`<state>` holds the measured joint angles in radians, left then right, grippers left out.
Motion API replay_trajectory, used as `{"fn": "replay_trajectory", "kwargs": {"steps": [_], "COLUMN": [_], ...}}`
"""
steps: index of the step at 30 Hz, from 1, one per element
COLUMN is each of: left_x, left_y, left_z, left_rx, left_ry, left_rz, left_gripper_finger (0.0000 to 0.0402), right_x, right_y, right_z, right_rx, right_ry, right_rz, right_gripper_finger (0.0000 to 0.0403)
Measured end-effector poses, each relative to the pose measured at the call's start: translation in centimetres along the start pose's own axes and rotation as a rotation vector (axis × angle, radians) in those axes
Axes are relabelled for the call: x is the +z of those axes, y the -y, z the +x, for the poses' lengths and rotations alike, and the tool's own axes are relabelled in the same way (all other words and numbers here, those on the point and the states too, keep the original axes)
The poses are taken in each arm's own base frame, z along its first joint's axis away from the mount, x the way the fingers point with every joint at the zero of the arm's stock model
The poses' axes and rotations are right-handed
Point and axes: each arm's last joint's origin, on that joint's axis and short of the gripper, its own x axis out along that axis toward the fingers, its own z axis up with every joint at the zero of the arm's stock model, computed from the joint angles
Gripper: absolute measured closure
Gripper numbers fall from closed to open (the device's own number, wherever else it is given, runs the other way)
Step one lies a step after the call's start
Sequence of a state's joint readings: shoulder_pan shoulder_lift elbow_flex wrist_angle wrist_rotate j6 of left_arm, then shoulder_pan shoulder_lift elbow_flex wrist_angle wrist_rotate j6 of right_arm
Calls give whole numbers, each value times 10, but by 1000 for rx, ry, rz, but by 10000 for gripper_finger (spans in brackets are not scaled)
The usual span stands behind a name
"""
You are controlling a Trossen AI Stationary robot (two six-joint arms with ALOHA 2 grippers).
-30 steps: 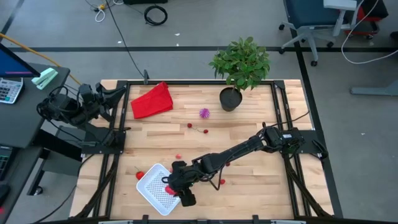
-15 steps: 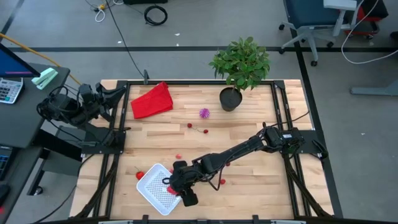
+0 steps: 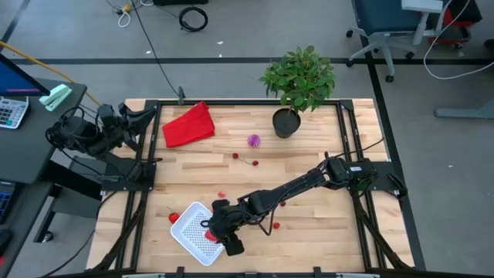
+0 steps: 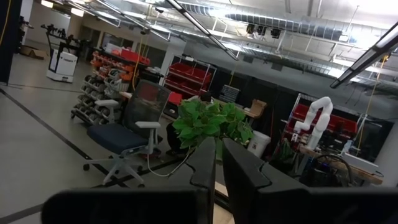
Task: Pick and placing Produce into tupperware
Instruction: Put the dragon fruit in the basket, then put the strawberry in the basket
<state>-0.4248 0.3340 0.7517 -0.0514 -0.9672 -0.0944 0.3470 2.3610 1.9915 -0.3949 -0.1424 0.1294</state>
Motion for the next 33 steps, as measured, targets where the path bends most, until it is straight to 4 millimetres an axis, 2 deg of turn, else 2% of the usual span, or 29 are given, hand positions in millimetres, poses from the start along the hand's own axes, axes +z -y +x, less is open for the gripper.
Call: {"fn": "replay_trajectory", "kwargs": {"steps": [9, 23, 28, 33], "left_x": [-1, -2, -2, -2], "left_y": [0, 0, 0, 0], "left_z": [0, 0, 0, 0], "left_rx": [0, 2, 1, 1], "left_ry": [-4, -15, -15, -14], "left_rz": [-8, -4, -4, -10], "left_gripper_finger": [378, 366, 373, 378], "right_x": [-8, -5, 10, 38], "right_y": [0, 1, 6, 13], "right_z": [13, 13, 5, -15], "right_rx": [31, 34, 20, 18], "right_ry": [-11, 17, 67, 155], "right_rz": [-8, -22, 42, 155], "right_gripper_finger": [171, 116, 116, 119]}}
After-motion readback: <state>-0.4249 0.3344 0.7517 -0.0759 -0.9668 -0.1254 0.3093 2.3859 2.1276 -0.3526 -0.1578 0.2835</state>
